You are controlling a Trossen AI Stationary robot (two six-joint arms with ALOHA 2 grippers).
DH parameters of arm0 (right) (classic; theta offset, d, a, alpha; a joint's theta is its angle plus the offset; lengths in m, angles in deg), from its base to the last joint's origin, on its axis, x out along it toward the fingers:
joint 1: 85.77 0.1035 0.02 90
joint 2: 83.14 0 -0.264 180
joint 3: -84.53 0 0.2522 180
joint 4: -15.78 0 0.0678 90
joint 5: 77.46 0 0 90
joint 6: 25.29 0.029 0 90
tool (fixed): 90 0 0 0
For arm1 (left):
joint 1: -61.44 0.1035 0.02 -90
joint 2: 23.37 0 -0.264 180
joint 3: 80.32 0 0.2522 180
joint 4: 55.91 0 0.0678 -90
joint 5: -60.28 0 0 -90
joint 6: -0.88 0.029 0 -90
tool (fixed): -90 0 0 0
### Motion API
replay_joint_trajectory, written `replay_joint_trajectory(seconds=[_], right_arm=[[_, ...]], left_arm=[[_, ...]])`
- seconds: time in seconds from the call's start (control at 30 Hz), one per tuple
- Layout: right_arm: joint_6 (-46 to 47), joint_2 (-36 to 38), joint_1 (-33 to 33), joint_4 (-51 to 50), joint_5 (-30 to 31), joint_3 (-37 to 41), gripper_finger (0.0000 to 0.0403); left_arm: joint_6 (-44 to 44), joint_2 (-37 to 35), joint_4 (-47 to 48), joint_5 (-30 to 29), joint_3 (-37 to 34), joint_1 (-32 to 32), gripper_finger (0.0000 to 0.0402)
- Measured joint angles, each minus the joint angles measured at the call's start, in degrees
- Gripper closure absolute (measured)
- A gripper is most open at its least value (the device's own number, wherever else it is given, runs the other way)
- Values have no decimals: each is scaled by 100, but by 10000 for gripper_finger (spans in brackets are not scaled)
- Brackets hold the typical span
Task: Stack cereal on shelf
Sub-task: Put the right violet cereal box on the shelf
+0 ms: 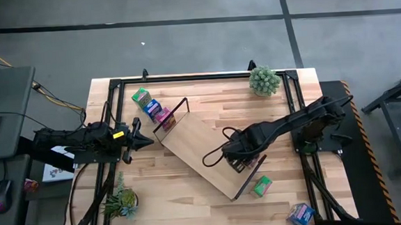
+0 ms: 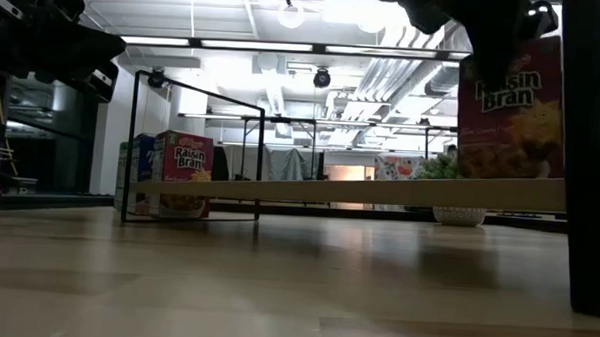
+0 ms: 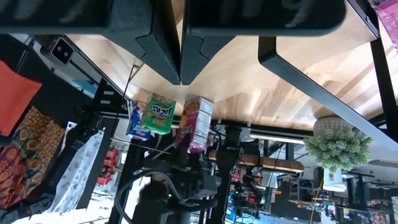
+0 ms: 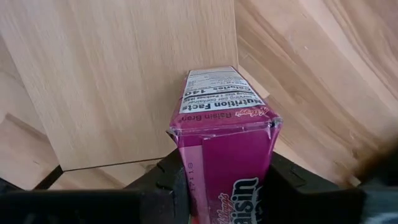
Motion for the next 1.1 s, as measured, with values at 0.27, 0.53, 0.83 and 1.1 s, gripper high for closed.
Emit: replay_joint_trajectory(seconds=[0.27, 0.53, 0.83, 1.1], right_arm=[[40, -31, -13, 160, 135, -89, 279], [88, -34, -13, 273, 87, -96, 279], [-2, -34, -13, 263, 85, -96, 279], [20, -34, -13, 257, 104, -98, 277]], left_arm=[[0, 2, 54, 0, 1, -1, 398], [0, 2, 57, 0, 1, 0, 398], [0, 2, 57, 0, 1, 1, 398], [0, 2, 59, 0, 1, 1, 398]])
